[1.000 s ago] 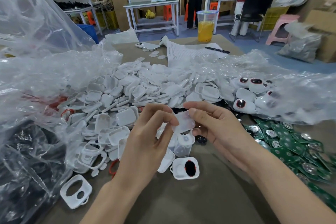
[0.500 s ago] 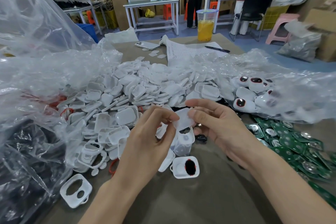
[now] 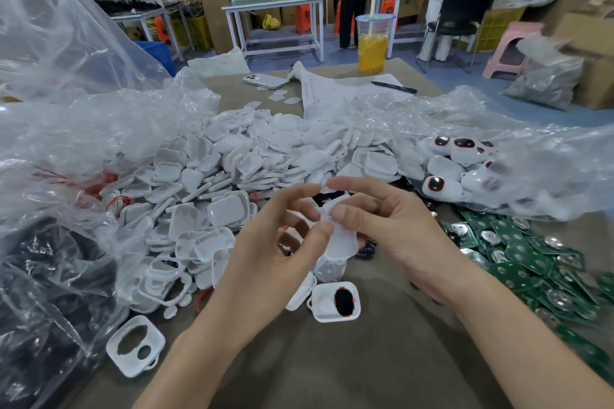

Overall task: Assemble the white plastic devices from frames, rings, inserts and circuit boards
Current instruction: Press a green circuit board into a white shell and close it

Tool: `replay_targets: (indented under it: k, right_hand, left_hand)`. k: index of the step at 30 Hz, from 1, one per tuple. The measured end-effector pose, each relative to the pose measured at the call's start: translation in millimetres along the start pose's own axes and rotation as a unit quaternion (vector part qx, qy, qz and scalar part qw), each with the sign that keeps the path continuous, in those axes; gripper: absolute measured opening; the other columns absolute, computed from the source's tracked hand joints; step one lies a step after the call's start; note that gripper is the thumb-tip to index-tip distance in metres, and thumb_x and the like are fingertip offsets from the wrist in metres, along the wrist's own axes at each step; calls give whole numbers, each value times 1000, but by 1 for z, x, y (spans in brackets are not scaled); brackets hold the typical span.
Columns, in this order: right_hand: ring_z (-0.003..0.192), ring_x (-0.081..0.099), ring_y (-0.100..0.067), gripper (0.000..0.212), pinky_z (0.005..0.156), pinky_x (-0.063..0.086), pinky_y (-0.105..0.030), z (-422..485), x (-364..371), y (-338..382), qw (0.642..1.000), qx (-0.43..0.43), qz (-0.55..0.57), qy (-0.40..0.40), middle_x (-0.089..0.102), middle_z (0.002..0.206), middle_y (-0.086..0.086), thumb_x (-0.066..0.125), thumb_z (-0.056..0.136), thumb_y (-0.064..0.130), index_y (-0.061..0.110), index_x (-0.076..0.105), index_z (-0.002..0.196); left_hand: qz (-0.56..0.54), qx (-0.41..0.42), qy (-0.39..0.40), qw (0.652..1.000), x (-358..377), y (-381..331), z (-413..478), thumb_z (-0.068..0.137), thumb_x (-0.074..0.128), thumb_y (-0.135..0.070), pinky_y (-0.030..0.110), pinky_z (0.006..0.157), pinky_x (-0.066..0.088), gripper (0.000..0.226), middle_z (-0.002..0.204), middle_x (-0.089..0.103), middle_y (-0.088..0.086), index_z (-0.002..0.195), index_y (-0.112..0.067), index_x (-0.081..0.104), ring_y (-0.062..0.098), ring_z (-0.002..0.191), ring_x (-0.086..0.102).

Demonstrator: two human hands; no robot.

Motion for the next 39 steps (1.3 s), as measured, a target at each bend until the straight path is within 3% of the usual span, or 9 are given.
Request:
replay_targets:
  k: [4,8,12,15,19,25,30,33,39]
  right_hand:
    - [89,71,-21,42,79,59,-30,-1,-1,0,1000,3,-4,-13,77,99,-3,77,74,34,27,72,116]
    - [81,67,-19,43,64,54,-24,-2,3,-4,999,30,27,10,72,97,-7,84,76,32,26,73,117]
    - [83,68,-21,34,62,55,-26,1,-1,-5,1000,12,22,-6,70,94,-10,77,86,17,27,71,118]
    - [77,68,-16,27,59,55,-23,2,-5,-6,997,15,66,-23,68,86,-8,75,86,14,20,74,112]
    - [73,66,-13,13,60,55,-22,1,-6,-9,998,18,55,-14,70,82,-7,72,90,13,15,78,102]
    - [75,67,-12,16,66,57,-23,-2,-4,-2,1000,-9,-17,-25,71,83,-1,66,95,15,19,75,108]
    - [85,66,-14,18,72,57,-28,-32,-17,7,984,-72,-157,-32,71,98,3,59,99,37,39,67,115]
    - [90,64,-12,34,81,54,-32,-47,-19,-1,965,-46,-257,23,68,105,11,67,86,51,48,62,119]
    - [107,59,-9,71,92,51,-28,-55,-8,-22,925,1,-357,128,57,120,23,82,74,51,61,43,133]
  left_hand:
    - [2,-24,3,1000,9,1,-2,94,66,-30,16,74,52,31,94,69,-15,110,-56,62,8,84,67]
    - [-90,-67,-77,991,-2,3,-1,96,66,-22,15,70,52,13,85,74,-10,91,-34,70,4,76,68]
    - [-156,-97,-39,982,6,5,-1,93,67,-14,10,63,49,6,83,76,-3,91,-18,63,4,73,69]
    - [-121,-80,-38,989,7,5,-1,95,68,-17,13,69,51,17,88,74,-11,102,-29,59,5,78,70]
    - [-88,-51,-55,993,-4,6,-1,91,68,-36,30,77,55,19,93,70,-11,104,-48,60,11,87,70]
    - [-71,-77,-37,994,-9,9,-1,95,65,-24,25,68,56,16,80,70,-5,95,-40,66,13,73,68]
    - [-92,-141,-3,986,-8,20,-29,96,66,-21,22,49,44,14,63,61,4,87,-32,67,18,48,52]
    - [-67,-143,46,986,1,20,-38,92,69,-26,20,46,41,8,63,64,-2,87,-33,67,15,43,49]
    - [25,-137,96,986,3,18,-38,92,66,-27,12,49,36,11,71,66,-12,90,-38,69,4,47,45]
Point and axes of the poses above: each hand's wrist, its own z-axis towards the middle knuckle, its own x-axis out of the palm, y = z × x, the point moved 7 cm from there along z, towards the middle knuckle
